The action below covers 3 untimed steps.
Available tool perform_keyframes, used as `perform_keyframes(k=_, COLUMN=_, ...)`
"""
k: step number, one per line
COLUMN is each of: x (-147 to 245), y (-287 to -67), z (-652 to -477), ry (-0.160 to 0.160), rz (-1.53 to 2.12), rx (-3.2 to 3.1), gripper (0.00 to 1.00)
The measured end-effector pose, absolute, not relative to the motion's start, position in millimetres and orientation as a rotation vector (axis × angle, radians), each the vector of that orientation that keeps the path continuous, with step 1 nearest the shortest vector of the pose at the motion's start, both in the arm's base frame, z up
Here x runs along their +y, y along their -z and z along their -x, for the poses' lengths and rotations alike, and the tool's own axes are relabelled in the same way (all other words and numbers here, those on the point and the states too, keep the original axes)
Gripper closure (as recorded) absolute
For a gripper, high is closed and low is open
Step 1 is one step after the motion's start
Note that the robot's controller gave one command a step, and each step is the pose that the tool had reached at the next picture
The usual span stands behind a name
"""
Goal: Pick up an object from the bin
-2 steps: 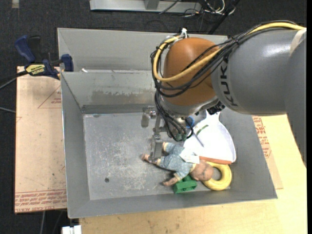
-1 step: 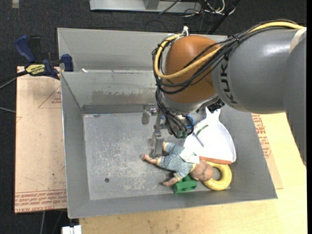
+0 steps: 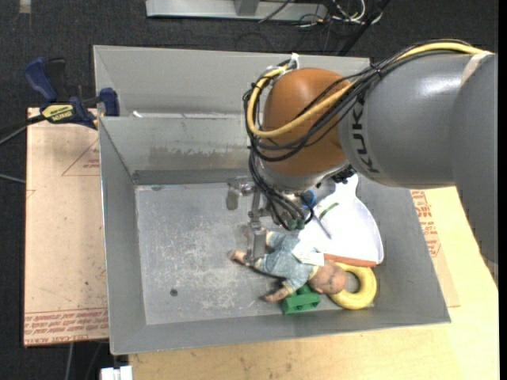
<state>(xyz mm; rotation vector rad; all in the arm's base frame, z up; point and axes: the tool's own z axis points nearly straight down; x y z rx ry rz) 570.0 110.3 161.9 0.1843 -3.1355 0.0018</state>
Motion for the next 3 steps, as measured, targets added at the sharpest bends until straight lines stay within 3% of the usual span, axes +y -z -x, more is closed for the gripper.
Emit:
perform_keyframes(k=1, x=95.3, y=-145.7, z=-574.4, ry=0.009, rz=-0.126, rx=-3.14, gripper=0.0)
perform_keyframes(k=2, x=68.1, y=-121.9, z=-558.1, ry=0.002, rz=0.306, rx=-3.128, gripper=0.0)
perform_keyframes(k=3, x=61.1, y=-112.7, z=-553.1, ry=0.003, rz=0.328, rx=-3.121, gripper=0.0)
